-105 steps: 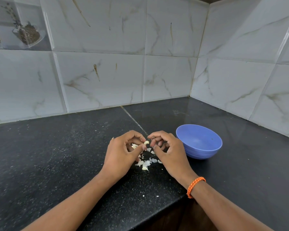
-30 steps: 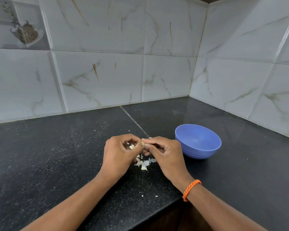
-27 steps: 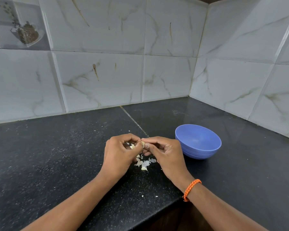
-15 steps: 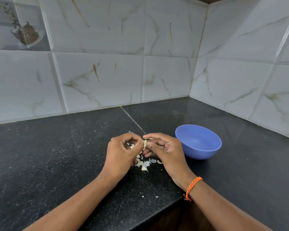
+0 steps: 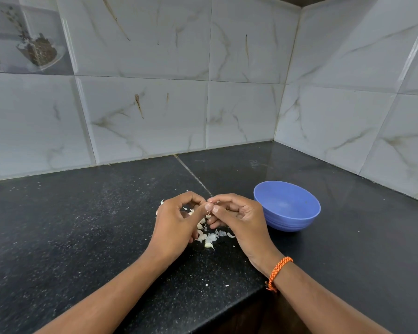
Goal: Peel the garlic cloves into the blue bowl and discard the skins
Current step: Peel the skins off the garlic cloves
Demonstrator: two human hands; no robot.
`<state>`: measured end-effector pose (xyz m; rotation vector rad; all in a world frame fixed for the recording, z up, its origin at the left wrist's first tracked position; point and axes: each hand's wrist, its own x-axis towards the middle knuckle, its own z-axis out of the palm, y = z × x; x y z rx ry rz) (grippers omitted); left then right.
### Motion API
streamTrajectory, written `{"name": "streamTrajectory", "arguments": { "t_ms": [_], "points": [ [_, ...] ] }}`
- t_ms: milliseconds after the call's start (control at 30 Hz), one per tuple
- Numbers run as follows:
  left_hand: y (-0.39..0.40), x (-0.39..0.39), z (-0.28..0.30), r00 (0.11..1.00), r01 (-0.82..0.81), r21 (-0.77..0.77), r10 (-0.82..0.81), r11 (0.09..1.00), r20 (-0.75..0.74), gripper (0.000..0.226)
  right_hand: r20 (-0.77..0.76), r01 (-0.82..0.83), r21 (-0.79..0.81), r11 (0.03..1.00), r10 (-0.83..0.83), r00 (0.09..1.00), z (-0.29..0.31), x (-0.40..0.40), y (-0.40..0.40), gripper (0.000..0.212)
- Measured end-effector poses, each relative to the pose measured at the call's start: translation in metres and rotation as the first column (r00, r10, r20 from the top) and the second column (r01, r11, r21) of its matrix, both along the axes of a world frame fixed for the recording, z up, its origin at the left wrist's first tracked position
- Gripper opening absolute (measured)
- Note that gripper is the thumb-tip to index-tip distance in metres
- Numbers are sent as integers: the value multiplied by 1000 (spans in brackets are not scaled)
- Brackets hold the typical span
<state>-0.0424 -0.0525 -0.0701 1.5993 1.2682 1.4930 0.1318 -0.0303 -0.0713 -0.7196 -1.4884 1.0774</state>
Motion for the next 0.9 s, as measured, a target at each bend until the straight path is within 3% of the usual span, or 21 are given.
{"name": "streamTrajectory", "arguments": {
  "t_ms": [633, 900],
  "points": [
    [4, 0, -4, 994, 60, -8, -59, 998, 91, 17, 16, -5, 13, 1000, 5, 1000, 2, 0, -1, 29],
    [5, -1, -4, 1000, -13, 3, 13, 1000, 22, 14, 44, 8, 29, 1000, -10, 999, 0, 1, 0, 32]
  ]
}}
